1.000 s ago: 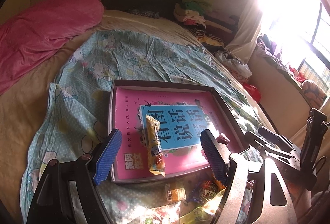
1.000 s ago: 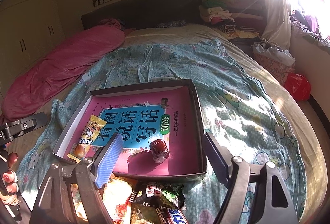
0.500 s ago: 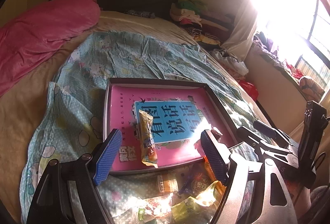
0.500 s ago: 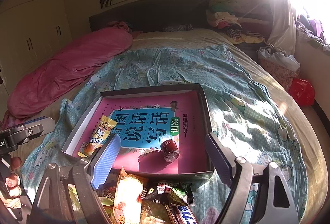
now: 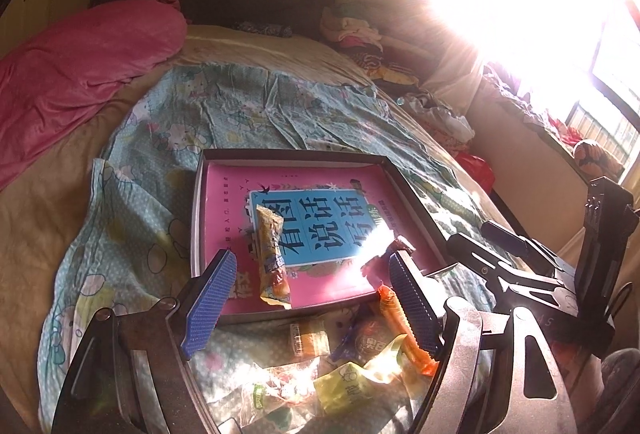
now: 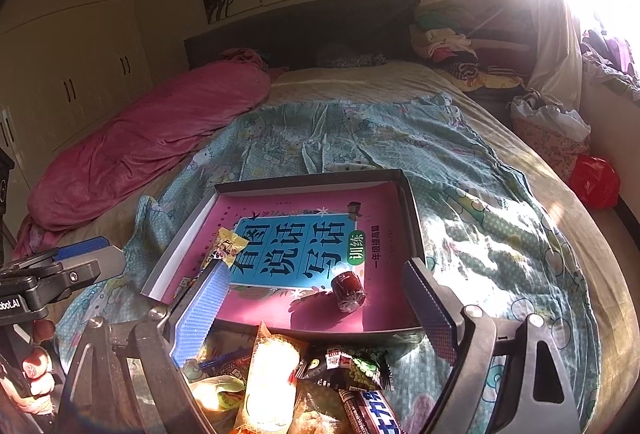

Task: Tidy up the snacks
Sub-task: 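Withdraw both open tools from the tray back toward the snack pile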

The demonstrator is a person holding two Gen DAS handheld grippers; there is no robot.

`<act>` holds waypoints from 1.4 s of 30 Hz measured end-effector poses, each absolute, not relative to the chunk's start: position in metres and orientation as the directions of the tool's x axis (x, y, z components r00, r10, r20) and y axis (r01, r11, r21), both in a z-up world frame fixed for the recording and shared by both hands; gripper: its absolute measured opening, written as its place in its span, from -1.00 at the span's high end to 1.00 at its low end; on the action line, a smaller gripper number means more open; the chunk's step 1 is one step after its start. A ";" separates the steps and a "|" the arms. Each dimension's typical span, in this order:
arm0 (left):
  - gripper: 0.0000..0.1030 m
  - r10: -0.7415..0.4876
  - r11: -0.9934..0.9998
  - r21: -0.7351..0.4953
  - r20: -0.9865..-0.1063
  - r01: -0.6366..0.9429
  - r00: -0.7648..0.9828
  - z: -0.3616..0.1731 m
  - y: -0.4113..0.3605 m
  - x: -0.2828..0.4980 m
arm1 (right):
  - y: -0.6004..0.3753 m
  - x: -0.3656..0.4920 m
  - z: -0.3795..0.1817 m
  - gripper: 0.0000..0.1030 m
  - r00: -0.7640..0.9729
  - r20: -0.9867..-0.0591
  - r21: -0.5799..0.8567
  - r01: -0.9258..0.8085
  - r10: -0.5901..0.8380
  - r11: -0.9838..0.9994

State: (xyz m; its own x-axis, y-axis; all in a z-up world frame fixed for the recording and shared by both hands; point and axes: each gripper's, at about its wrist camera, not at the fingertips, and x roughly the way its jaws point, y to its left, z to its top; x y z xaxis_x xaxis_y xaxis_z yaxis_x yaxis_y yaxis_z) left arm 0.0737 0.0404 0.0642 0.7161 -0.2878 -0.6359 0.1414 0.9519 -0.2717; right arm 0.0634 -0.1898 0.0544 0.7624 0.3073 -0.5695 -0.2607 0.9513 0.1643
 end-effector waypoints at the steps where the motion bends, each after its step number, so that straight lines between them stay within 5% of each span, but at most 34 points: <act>1: -0.55 -0.289 0.952 -0.272 -0.637 0.143 0.715 0.064 0.040 0.073 | -0.190 0.063 0.054 -0.71 0.761 -0.570 0.166 -0.263 0.310 0.950; 42: -0.55 -0.272 0.960 -0.244 -0.690 0.139 0.670 0.051 0.033 0.043 | -0.196 0.029 0.047 -0.73 0.738 -0.586 0.161 -0.297 0.333 0.941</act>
State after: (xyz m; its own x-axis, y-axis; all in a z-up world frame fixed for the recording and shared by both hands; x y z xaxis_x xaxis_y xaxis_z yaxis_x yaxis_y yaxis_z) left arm 0.0427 0.0328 0.0511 0.6704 -0.2722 -0.6903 0.1389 0.9599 -0.2436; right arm 0.0291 -0.1962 0.0473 0.7385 0.3335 -0.5861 -0.2969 0.9412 0.1614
